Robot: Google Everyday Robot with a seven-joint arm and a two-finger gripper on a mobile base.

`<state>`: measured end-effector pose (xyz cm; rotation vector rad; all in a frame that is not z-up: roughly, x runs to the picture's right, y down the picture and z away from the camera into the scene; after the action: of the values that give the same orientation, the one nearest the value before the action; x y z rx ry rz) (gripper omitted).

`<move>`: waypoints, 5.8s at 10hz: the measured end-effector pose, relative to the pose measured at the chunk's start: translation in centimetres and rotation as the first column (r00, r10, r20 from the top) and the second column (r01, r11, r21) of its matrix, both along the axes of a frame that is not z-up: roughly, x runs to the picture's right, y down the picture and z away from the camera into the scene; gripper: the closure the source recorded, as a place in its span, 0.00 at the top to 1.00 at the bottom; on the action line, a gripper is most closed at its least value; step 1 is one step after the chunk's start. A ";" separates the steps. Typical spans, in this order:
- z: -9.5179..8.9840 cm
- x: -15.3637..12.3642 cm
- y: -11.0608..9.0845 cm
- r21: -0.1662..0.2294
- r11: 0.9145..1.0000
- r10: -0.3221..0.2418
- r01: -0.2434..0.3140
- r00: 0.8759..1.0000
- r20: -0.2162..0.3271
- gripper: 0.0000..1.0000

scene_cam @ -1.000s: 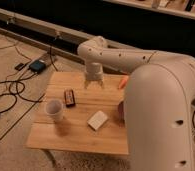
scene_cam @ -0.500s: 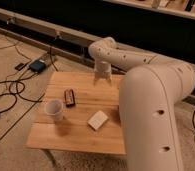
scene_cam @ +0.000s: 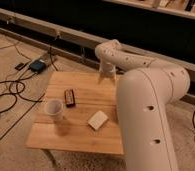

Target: Drag the pepper across the table

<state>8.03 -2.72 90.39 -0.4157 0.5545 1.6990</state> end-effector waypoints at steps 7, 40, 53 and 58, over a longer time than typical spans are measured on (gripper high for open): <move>3.0 4.6 1.0 0.013 0.987 0.159 -0.159 0.986 -0.045 0.65; 12.7 3.3 3.0 -0.116 0.977 0.180 -0.178 0.984 0.008 0.13; 9.2 -13.9 6.6 -0.288 0.954 -0.025 0.078 0.983 0.184 0.13; 6.9 -20.4 7.1 -0.356 0.897 -0.170 0.262 0.948 0.269 0.13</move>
<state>-12.38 4.42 97.32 -0.7972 0.7392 1.2994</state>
